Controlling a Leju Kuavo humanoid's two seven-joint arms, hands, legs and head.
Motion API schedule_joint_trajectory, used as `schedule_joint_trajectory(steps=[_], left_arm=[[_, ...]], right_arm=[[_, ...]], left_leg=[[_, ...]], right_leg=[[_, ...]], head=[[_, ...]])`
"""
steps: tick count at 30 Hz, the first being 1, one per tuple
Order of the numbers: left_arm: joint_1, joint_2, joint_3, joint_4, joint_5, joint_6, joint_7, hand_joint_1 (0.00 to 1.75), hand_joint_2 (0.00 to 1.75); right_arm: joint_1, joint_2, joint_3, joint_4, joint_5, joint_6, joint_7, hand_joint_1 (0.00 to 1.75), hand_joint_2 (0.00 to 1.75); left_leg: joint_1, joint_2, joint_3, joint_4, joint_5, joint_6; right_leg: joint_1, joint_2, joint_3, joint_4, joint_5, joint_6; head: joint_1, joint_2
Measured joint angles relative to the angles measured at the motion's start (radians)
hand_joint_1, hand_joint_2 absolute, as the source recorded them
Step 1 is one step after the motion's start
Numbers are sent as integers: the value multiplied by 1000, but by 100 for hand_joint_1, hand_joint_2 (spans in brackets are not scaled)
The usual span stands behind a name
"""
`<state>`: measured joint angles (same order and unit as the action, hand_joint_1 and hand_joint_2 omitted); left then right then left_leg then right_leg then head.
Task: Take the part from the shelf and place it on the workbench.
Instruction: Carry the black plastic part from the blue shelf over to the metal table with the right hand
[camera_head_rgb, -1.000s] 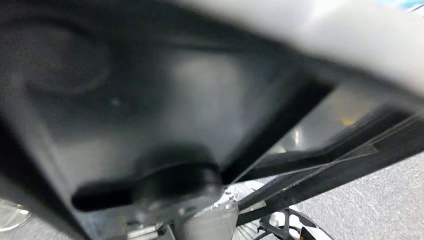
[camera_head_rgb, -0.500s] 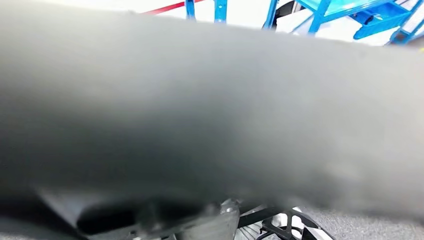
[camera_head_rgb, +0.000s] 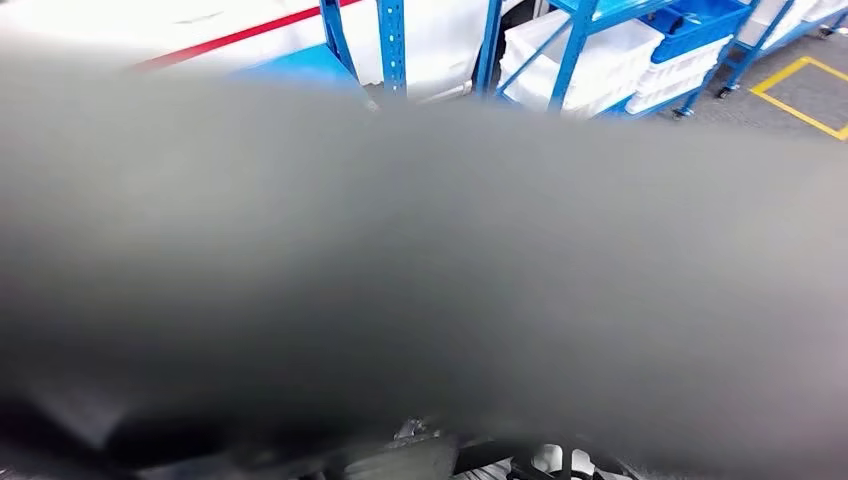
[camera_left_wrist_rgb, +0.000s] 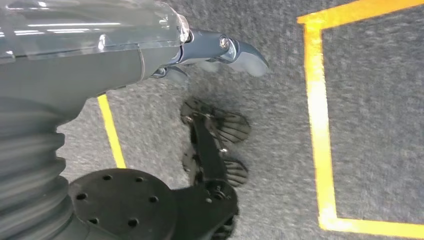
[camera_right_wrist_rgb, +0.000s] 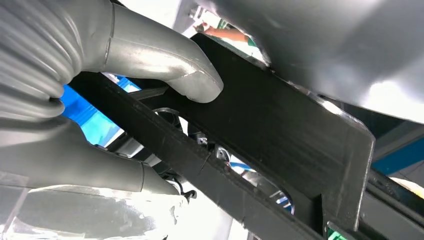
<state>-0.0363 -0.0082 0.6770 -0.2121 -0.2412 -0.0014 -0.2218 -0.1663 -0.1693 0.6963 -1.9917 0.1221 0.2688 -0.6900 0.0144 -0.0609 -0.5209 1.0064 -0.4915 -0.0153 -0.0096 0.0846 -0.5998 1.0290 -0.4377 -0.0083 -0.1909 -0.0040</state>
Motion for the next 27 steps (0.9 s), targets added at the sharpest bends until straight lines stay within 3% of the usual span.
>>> schedule_joint_trajectory(steps=[1, 3, 5, 6, 8, 9, 10, 12, 13, 14, 16, 17, 19, 21, 22, 23, 24, 25, 27], left_arm=[[0, 0, 4, 0, -2, 3, 7, 0, 175], [-1, 1, 10, 0, -8, 12, 21, 0, 175], [0, 1, 16, 0, -11, 18, 33, 0, 175], [2, 2, 19, 0, -12, 19, 37, 0, 175], [3, 3, 22, 0, -16, 25, 49, 0, 175], [3, 3, 24, 0, -20, 32, 58, 0, 175], [2, 2, 25, 0, -24, 42, 67, 0, 175], [2, -2, 26, 0, -32, 67, 84, 0, 175], [3, -5, 27, 0, -35, 80, 91, 0, 175], [4, -7, 28, 0, -38, 92, 98, 0, 175], [7, -11, 32, 0, -45, 111, 116, 0, 175], [7, -13, 34, 0, -49, 119, 126, 0, 175], [11, -15, 36, 0, -57, 131, 143, 0, 175], [18, -16, 39, 0, -61, 145, 156, 0, 175], [22, -16, 42, 0, -62, 152, 161, 0, 175], [26, -15, 46, 0, -61, 159, 165, 0, 175], [29, -14, 49, 0, -61, 163, 166, 0, 175], [31, -13, 52, 0, -61, 166, 165, 0, 175], [32, -11, 59, 0, -62, 170, 157, 0, 175]], right_arm=[[1, 0, 5, -4, 2, -7, 0, 166, 175], [3, 0, 12, -9, 5, -15, 1, 166, 175], [4, 0, 17, -11, 6, -17, 2, 166, 175], [4, 0, 18, -11, 4, -16, 3, 166, 175], [6, 0, 18, -11, -4, -11, 3, 166, 175], [8, 0, 17, -11, -10, -5, 3, 166, 175], [9, -1, 16, -11, -18, 3, 4, 166, 175], [10, -1, 11, -12, -37, 25, 4, 166, 175], [10, -1, 7, -12, -47, 37, 4, 166, 175], [12, -1, 2, -13, -56, 49, 4, 166, 175], [18, -1, -6, -14, -68, 71, 3, 166, 175], [21, 0, -9, -14, -71, 78, 3, 166, 175], [25, 2, -13, -13, -74, 85, 2, 166, 175], [26, 7, -15, -10, -79, 90, 2, 166, 175], [26, 11, -16, -6, -83, 94, 1, 166, 175], [26, 15, -17, -2, -87, 99, 1, 166, 175], [25, 19, -18, 2, -90, 104, 0, 166, 175], [25, 24, -20, 6, -93, 110, 0, 166, 175], [23, 37, -25, 12, -95, 121, 0, 166, 175]], left_leg=[[0, 10, -1, -2, 4, 6], [1, 31, -2, -11, 14, 20], [-1, 55, -6, -16, 20, 30], [-3, 67, -9, -15, 21, 32], [-7, 90, -12, -14, 21, 33], [-8, 101, -13, -13, 21, 33], [-8, 112, -13, -12, 20, 32], [-12, 129, -11, -8, 16, 27], [-15, 138, -11, -6, 14, 23], [-18, 146, -10, -4, 13, 19], [-20, 166, -9, -4, 10, 10], [-18, 164, -9, 1, 4, 5], [-13, 128, -30, 55, -38, -5], [-9, 84, -85, 182, -106, -12], [-8, 76, -113, 243, -128, -14], [-7, 72, -129, 278, -132, -15], [-7, 70, -128, 274, -117, -15], [-5, 66, -110, 233, -85, -15], [0, 33, -50, 99, -19, -12]], right_leg=[[-1, 5, -4, 0, 3, 7], [-1, -19, -21, 28, -18, 15], [-1, -60, -67, 129, -81, 19], [-2, -70, -96, 195, -114, 21], [-4, -75, -127, 274, -138, 23], [-4, -78, -116, 262, -123, 23], [-4, -86, -85, 212, -94, 22], [3, -130, -8, 74, -45, 14], [7, -148, 17, 25, -34, 8], [12, -159, 26, 3, -33, 3], [13, -142, 23, -2, -30, -7], [12, -132, 22, -5, -27, -12], [7, -112, 21, -11, -21, -23], [6, -92, 19, -11, -18, -29], [7, -81, 17, -10, -17, -31], [7, -68, 16, -8, -17, -31], [7, -56, 15, -6, -17, -31], [6, -45, 16, -4, -17, -30], [7, -25, 14, 2, -17, -26]], head=[[0, 0], [1, 0], [3, 0], [4, 0], [4, 0], [4, 0], [4, 0], [5, 0], [5, 0], [6, 0], [7, 0], [8, 0], [9, 0], [9, 0], [9, 0], [9, 0], [9, 0], [9, 0], [9, 0]])
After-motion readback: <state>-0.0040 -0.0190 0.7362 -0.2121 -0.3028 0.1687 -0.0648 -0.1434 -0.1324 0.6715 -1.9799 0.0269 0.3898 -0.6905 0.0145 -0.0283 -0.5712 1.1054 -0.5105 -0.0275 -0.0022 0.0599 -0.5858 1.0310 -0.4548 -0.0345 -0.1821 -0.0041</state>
